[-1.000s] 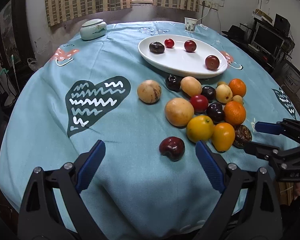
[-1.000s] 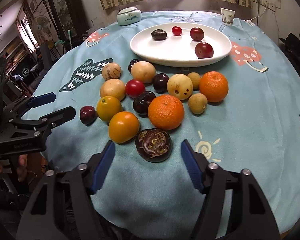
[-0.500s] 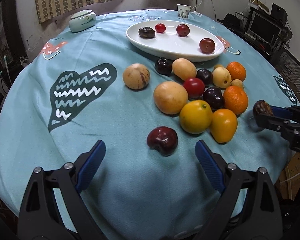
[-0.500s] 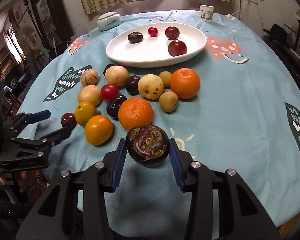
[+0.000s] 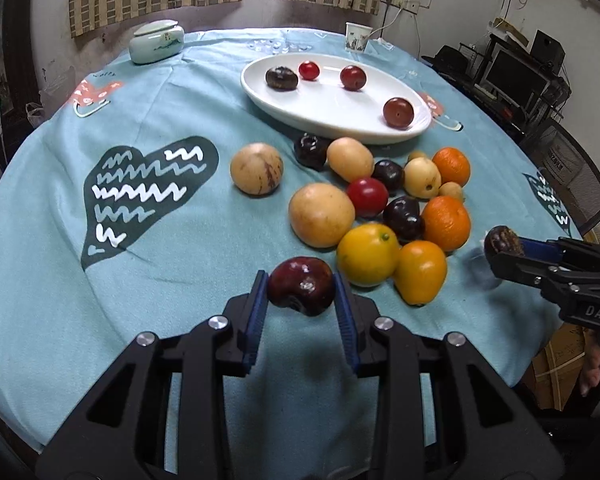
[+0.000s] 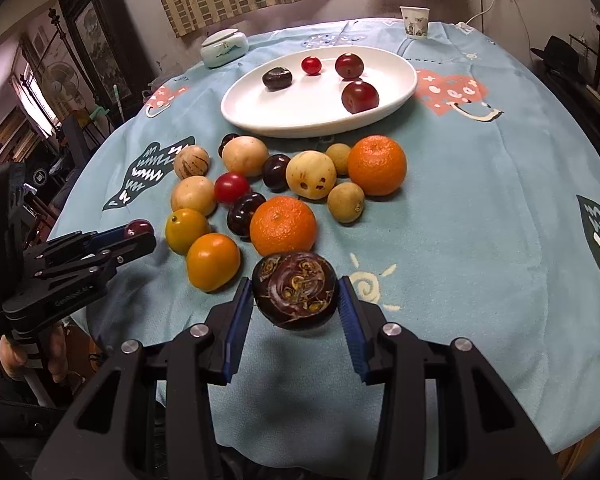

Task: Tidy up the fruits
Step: 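Carry both fruits onto the white plate and open both tools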

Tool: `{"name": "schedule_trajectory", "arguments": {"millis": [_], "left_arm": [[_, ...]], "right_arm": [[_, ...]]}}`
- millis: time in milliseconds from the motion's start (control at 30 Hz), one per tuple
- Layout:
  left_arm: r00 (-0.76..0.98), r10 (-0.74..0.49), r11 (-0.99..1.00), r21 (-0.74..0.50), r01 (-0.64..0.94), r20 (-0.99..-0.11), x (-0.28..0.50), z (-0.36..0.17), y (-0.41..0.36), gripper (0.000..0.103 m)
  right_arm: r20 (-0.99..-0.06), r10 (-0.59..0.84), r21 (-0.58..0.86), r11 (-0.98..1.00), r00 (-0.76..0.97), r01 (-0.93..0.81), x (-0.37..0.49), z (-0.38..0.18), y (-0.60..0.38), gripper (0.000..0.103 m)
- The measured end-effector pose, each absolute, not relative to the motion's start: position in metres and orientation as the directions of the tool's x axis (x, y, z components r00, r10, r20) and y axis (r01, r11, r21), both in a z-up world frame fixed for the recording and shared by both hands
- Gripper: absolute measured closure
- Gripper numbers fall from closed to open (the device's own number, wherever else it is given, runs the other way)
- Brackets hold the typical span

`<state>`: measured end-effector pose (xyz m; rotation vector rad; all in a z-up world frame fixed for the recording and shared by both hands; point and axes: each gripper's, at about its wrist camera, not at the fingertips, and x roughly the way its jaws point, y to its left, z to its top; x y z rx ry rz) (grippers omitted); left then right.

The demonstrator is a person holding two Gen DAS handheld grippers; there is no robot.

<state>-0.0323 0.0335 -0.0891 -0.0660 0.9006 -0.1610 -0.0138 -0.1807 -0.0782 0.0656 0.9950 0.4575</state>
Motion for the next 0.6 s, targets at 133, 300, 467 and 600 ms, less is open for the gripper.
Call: {"name": "schedule_trajectory", "arguments": {"millis": [133, 300, 467, 600], "left_arm": [[0.628, -0.179, 0.984, -0.127, 0.128, -0.757, -0.036, -0.076, 0.032, 0.070], [0.635, -0.199, 0.979, -0.128, 0.157, -0.746, -0.031, -0.062, 0.028, 0.070], [0.644, -0.209, 0.976, -0.120, 0.180, -0.736, -0.015, -0.047, 0.019, 0.070], [0.648, -0.189, 0.981, -0.114, 0.156, -0.738, 0.013, -0.036, 0.016, 0.070]], "right_arm": [[-0.788, 0.410, 0.268, 0.900, 0.460, -0.344, -0.013, -0.077, -0.181, 0.059], [-0.778, 0.423, 0.275, 0.894, 0.465, -0.353, -0.011, -0.072, -0.180, 0.059], [-0.768, 0.434, 0.275, 0.888, 0.470, -0.369, -0.002, -0.065, -0.176, 0.059], [-0.759, 0.443, 0.276, 0.883, 0.478, -0.380, 0.018, -0.056, -0.173, 0.059]]}}
